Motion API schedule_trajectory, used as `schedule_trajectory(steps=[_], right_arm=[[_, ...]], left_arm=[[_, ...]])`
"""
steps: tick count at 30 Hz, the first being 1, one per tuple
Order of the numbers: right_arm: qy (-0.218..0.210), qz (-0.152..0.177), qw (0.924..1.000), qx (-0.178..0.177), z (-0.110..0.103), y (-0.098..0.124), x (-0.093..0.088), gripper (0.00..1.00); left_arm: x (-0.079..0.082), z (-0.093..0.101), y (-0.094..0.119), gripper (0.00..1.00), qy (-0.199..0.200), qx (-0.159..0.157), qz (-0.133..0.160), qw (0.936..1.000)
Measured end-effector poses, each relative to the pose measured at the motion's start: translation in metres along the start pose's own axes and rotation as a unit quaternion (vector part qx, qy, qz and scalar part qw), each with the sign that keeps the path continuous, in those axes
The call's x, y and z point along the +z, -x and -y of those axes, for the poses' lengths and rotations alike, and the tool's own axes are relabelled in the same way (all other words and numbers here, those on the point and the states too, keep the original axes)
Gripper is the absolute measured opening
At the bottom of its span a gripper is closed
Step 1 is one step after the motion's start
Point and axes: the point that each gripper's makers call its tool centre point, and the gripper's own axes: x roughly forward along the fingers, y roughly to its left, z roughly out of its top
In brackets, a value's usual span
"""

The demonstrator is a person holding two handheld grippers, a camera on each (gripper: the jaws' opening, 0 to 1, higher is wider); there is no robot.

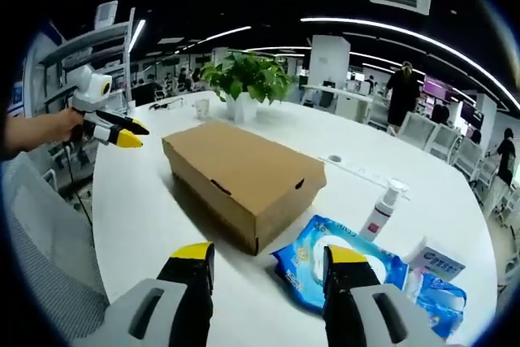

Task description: Operate the shoe box by opening the lid, removing the specified soft item, and placing it in the target area until the item is outside and the box remains undamaged.

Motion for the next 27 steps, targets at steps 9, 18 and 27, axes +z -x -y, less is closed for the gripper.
schedule_trajectory(steps=[9,18,27], right_arm=[[-0.01,0.008,0.9997,-0.021,0.008,0.039,-0.009,0.64],[-0.011,0.009,0.9987,-0.049,0.007,0.078,-0.024,0.72],[-0.023,0.016,0.9976,-0.064,0.001,0.107,-0.037,0.86]], left_arm=[[0.011,0.023,0.024,0.54,-0.014,-0.005,0.025,0.9996],[0.008,0.04,0.052,0.66,-0.019,-0.006,0.039,0.999],[-0.002,0.061,0.074,0.8,-0.025,-0.011,0.046,0.9986]])
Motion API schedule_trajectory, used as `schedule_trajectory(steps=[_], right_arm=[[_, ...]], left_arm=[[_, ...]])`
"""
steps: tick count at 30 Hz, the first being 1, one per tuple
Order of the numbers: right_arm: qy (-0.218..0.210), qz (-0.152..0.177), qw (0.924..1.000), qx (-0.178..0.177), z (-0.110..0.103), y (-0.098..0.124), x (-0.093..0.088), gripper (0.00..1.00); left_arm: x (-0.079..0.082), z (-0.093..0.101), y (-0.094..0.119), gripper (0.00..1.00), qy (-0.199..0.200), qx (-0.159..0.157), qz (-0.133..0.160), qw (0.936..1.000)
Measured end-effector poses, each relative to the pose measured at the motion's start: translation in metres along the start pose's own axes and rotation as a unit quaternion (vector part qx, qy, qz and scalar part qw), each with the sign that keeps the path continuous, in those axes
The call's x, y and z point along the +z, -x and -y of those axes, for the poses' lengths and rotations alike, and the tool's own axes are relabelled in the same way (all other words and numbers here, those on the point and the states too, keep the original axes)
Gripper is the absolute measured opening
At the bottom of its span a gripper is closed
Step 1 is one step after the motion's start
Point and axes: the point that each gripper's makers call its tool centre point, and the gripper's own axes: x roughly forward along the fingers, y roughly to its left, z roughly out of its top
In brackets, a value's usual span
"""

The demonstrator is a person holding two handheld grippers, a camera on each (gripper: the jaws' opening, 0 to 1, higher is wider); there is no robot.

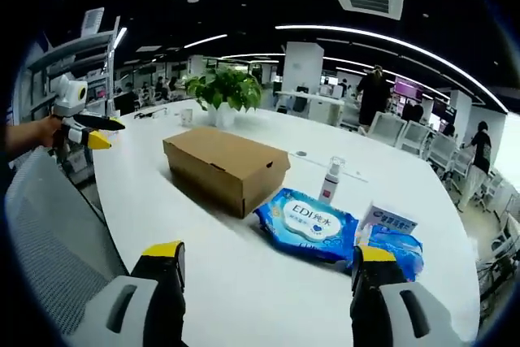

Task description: Operate the shoe box by opening the lid, removing the specified soft item, and placing it in the target area until the item is outside and the box remains undamaged.

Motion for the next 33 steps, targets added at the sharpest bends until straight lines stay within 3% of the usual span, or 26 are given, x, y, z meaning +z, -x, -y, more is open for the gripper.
schedule_trajectory(steps=[11,15,33], right_arm=[[-0.01,-0.007,0.9995,-0.028,0.0,0.027,-0.022,0.94],[-0.029,-0.006,0.9988,-0.041,0.002,0.029,-0.027,1.0],[-0.027,0.003,0.9985,-0.049,0.003,0.031,-0.023,0.99]], left_arm=[[-0.009,0.011,0.015,1.0,0.01,0.014,0.006,0.9998],[-0.01,0.01,0.02,1.0,0.012,0.021,0.012,0.9996],[-0.016,0.009,0.019,1.0,0.014,0.03,0.015,0.9993]])
